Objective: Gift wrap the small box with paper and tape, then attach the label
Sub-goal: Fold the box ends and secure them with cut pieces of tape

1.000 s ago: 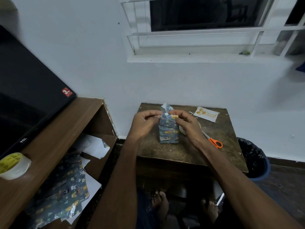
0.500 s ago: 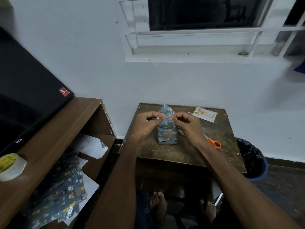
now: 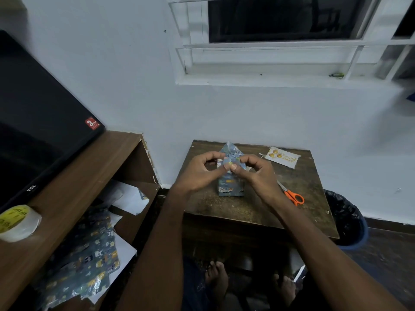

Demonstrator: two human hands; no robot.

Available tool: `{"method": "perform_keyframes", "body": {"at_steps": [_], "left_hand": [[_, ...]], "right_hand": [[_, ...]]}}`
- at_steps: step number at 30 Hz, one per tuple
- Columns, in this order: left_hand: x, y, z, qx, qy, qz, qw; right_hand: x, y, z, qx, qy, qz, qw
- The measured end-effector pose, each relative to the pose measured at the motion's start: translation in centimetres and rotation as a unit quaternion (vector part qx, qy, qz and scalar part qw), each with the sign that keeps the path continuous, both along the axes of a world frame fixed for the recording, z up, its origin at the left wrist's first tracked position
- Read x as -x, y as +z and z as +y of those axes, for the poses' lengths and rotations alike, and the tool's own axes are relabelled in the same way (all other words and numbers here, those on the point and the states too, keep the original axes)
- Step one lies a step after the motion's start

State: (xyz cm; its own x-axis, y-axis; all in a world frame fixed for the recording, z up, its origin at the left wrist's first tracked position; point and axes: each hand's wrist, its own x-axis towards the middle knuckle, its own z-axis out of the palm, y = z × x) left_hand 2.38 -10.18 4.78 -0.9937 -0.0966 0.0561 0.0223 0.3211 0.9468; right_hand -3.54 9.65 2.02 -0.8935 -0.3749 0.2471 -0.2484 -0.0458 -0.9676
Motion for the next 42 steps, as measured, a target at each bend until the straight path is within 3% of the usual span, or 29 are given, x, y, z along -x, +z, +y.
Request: {"method": "perform_keyframes", "body": {"at_steps": [4,12,30,39,42], "left_hand": [[-0.2,-0.3,-0.1,0.040,-0.022,0.033,0.998],[0.2,-1.1,-0.6,0.014,0.025,0.067,0.997],[0.1,-0.9,-0.4,0.022,0.043,0.086,0.995],[0.4,-1.5,-1.1,0.024,0.055,0.083,0.995],[0.3,-1.2,-0.9,0.027,0.047,0.083,0.995]], "right_hand": [[-0.2,0.3,0.2,0.027,0.022,-0.010,0.999],[0.1,0.0,0.5,0.028,0.037,-0.006,0.999],[0.1,0.0,0.3,-0.062,0.030,0.036,0.997],[-0.8,0.2,0.2,-0.002,0.035,0.002,0.999],[-0.5,0.2,0.3,-0.045,0.039,0.025,0.998]]}}
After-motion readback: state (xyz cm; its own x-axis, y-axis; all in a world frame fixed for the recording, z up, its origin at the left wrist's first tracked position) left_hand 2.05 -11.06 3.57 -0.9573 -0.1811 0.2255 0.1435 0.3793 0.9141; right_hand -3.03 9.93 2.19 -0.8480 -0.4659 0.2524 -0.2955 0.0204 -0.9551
